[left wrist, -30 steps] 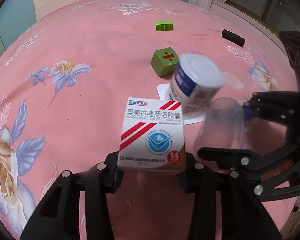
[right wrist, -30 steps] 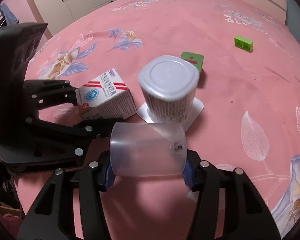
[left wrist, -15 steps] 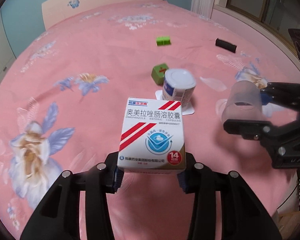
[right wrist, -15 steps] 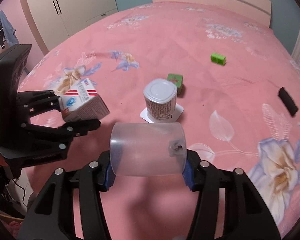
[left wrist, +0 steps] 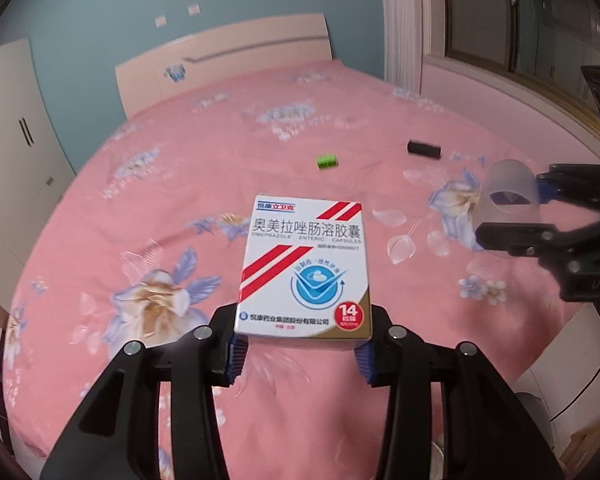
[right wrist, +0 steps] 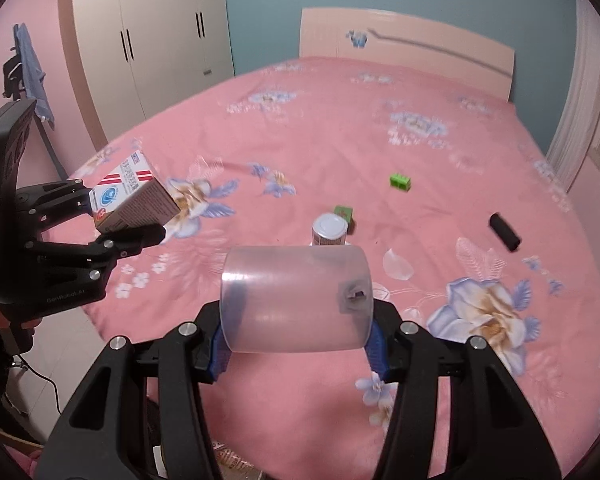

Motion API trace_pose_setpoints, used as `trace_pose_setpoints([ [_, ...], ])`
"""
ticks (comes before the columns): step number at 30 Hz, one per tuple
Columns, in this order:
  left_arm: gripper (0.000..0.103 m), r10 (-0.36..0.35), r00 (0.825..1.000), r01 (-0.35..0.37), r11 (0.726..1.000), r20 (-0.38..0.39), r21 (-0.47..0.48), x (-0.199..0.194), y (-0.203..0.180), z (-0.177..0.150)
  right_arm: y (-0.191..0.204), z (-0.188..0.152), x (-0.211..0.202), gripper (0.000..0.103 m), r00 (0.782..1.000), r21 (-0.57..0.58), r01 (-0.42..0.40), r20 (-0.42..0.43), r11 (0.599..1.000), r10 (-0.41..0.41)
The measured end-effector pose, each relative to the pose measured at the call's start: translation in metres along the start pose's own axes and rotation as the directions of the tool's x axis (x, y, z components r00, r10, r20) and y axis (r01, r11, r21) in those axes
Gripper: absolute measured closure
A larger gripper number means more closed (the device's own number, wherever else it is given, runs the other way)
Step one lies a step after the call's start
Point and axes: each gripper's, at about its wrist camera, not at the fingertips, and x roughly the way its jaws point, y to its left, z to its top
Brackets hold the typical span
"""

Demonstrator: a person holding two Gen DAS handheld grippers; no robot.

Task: Collect trash
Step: 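Carry the medicine box and clear cup over the trash bin with both tools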

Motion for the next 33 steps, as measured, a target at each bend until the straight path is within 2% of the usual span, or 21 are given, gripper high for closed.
trace_pose_setpoints([
  [10,0.057,0.062,0.993,-0.065,0.997,0.098,0.031,-0.095,-0.019,-0.019,0.036,-0.023,-0.092,0.049,0.995,-0.038,0.018,0.096,0.999,-0.014],
  [18,0.057,0.088,0.987,-0.093,0.995,0.136,0.032,-0.141,-0.026,-0.043,0.061,-0.046,-0.136,0.049,0.991,-0.071,0.021,0.132,0.997,-0.011],
  [25,0.057,0.086,0.991,-0.091,0.995,0.108,0.043,-0.147,-0.033,-0.071,0.082,-0.072,-0.149,0.049,0.993,-0.1,0.001,0.116,0.995,0.011],
  [33,0.057,0.06,0.998,-0.062,0.996,0.035,0.069,-0.126,-0.044,-0.108,0.095,-0.105,-0.125,0.049,0.999,-0.102,-0.031,0.037,0.994,0.035],
])
